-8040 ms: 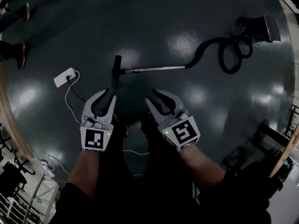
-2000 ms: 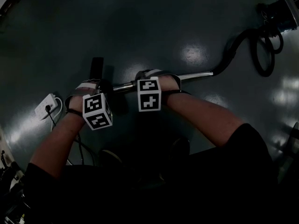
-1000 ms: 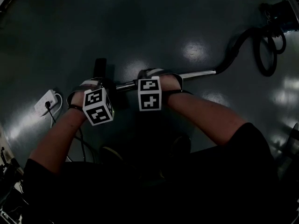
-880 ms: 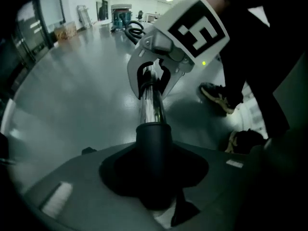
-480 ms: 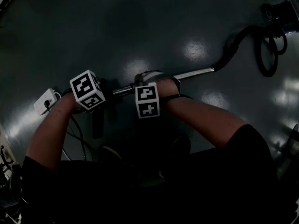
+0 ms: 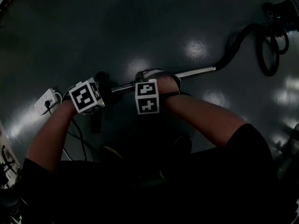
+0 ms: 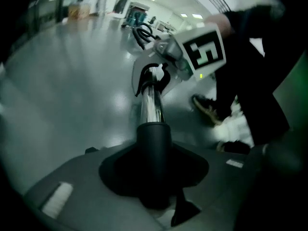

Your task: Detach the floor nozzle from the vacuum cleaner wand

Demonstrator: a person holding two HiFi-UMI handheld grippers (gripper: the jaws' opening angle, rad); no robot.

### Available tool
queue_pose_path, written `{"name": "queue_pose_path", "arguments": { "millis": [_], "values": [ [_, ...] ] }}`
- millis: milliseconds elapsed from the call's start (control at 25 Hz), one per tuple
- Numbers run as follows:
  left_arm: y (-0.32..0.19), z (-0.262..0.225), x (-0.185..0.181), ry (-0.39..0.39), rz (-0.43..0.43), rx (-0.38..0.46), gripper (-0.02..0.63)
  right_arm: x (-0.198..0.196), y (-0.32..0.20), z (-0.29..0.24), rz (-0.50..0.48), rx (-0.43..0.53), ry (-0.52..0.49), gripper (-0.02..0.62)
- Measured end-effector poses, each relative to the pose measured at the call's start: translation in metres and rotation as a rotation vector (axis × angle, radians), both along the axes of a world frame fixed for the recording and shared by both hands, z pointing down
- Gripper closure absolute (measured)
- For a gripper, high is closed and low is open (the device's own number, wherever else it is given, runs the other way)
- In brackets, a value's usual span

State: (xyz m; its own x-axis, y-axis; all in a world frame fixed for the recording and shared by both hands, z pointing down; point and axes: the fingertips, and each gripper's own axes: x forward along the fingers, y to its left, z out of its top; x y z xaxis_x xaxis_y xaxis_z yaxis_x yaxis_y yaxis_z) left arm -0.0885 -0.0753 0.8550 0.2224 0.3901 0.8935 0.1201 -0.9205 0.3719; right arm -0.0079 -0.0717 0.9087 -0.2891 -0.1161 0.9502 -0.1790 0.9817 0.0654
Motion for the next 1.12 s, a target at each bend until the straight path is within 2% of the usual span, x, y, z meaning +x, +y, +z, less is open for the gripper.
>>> {"name": "queue_pose_path", "arguments": {
  "millis": [80, 120, 240, 320, 480, 560, 640, 800, 1120],
  "values": [
    [-0.017, 0.008, -0.003, 0.02, 0.109, 0.225, 0.449, 0.012, -0.005, 0.004, 0.034, -0.021, 0.001, 0.416],
    [-0.023, 0.011, -0.004, 0.038, 0.143, 0.299, 0.449, 0.018, -0.009, 0.004, 0.05, -0.026, -0.001, 0.416],
    [-0.037, 0.025, -0.005, 0.092, 0.13, 0.412, 0.448, 0.028, -0.017, 0.007, 0.08, -0.026, 0.003, 0.416],
    [-0.043, 0.046, -0.014, 0.065, 0.107, 0.455, 0.448, 0.026, -0.016, 0.014, 0.078, -0.03, 0.018, 0.416],
    [-0.04, 0.091, -0.05, -0.107, 0.15, 0.476, 0.449, 0.019, -0.001, 0.034, 0.043, -0.06, 0.058, 0.416],
    [-0.036, 0.103, -0.061, -0.15, 0.184, 0.484, 0.449, 0.019, 0.006, 0.044, 0.029, -0.072, 0.075, 0.416],
    [-0.034, 0.109, -0.064, -0.161, 0.197, 0.491, 0.449, 0.02, 0.01, 0.056, 0.024, -0.082, 0.091, 0.414],
    [-0.029, 0.114, -0.06, -0.162, 0.147, 0.465, 0.449, 0.022, 0.015, 0.071, 0.015, -0.091, 0.096, 0.413],
    [-0.024, 0.118, -0.053, -0.12, 0.151, 0.453, 0.448, 0.024, 0.021, 0.08, 0.031, -0.113, 0.075, 0.406]
  ]
}}
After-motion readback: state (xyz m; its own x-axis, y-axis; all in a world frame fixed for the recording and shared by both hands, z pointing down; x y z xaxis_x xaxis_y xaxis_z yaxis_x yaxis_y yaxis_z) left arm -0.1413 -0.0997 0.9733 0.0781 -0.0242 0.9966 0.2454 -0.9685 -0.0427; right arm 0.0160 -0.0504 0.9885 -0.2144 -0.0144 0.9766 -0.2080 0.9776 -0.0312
